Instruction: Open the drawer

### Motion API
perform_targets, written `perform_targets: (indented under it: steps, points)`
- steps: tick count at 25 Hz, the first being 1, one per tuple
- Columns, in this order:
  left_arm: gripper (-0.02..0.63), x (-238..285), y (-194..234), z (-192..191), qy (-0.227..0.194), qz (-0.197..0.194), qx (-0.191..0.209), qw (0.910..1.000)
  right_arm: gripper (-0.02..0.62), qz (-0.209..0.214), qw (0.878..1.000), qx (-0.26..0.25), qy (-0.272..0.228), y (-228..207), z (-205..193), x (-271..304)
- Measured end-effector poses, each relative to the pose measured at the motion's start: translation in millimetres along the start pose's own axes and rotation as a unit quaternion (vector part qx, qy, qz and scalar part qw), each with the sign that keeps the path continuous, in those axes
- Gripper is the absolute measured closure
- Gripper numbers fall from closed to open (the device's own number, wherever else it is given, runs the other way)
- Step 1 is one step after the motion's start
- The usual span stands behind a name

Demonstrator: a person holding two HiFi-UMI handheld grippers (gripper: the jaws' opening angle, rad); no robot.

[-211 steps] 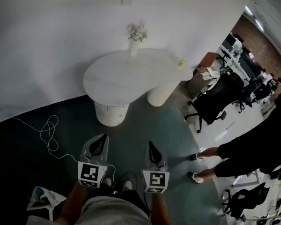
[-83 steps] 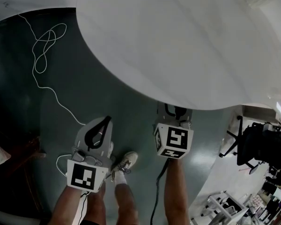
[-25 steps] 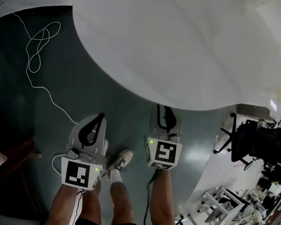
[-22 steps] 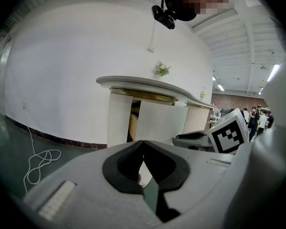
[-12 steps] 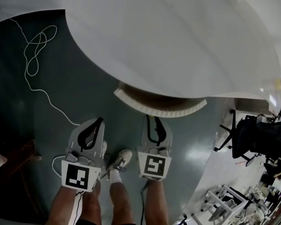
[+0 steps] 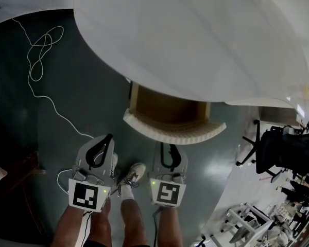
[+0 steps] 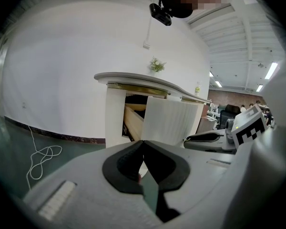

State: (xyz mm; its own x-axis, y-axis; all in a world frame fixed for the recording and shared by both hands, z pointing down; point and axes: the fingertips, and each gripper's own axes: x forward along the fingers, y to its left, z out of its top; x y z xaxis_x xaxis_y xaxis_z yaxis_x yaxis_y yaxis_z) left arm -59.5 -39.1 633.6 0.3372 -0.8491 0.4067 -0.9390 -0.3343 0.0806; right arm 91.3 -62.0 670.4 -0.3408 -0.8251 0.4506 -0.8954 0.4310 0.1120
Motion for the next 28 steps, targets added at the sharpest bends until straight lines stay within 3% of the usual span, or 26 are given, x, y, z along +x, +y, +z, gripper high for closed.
perform_targets:
  steps: [28]
  points:
    - [0.595, -34, -29, -27, 0.028, -0.017, -0.005, 0.9994, 0.486, -0.011, 1.0, 0.02, 0.018, 20, -35, -59]
